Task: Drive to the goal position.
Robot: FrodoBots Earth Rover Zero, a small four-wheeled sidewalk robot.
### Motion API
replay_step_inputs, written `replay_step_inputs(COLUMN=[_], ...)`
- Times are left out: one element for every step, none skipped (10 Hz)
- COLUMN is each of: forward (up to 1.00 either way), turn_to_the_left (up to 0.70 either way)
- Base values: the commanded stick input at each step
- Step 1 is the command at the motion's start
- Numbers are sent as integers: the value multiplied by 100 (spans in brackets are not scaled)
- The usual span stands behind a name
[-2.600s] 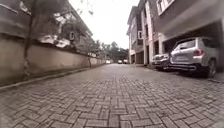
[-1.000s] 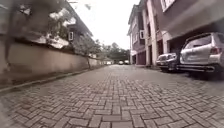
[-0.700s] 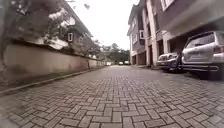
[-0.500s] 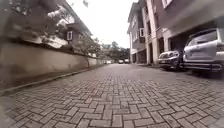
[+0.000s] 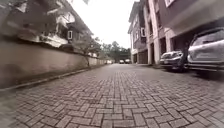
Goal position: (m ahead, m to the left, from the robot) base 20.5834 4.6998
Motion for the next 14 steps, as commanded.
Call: replay_step_inputs(forward=[50, 50, 50, 50, 50, 50, 50, 50, 50, 50, 50, 50, 50, 50], turn_to_the_left=[0, 0, 0, 0, 0, 0, 0, 0, 0, 0, 0, 0, 0, 0])
